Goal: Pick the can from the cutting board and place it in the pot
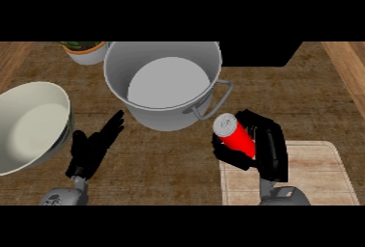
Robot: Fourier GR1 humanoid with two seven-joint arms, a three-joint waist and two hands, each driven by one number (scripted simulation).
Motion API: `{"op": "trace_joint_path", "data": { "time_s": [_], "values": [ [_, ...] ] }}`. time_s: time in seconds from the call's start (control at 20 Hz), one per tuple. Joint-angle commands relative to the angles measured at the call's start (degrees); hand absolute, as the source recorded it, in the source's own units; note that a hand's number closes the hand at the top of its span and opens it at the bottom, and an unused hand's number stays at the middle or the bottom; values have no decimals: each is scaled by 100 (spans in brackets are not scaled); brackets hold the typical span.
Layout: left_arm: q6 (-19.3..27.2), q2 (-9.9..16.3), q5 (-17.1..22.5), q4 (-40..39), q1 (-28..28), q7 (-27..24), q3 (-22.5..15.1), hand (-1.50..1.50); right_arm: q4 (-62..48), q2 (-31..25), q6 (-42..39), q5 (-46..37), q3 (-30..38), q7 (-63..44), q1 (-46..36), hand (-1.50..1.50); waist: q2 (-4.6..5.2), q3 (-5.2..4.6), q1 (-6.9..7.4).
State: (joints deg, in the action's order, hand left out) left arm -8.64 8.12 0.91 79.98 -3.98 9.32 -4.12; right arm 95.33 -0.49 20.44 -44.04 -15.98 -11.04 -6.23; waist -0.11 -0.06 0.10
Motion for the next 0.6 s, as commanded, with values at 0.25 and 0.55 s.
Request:
{"op": "trace_joint_path", "data": {
  "time_s": [0.25,0.55],
  "values": [
    [-17,-75,-56,-58,-236,134,-7,0,-598,48,-976,-671,-308,-2577,-2737,150,12,2,71],
    [-73,-51,-88,157,-7,58,-49,0,-2591,48,-1102,-364,-182,-2781,-4128,150,32,4,174]
  ]
}}
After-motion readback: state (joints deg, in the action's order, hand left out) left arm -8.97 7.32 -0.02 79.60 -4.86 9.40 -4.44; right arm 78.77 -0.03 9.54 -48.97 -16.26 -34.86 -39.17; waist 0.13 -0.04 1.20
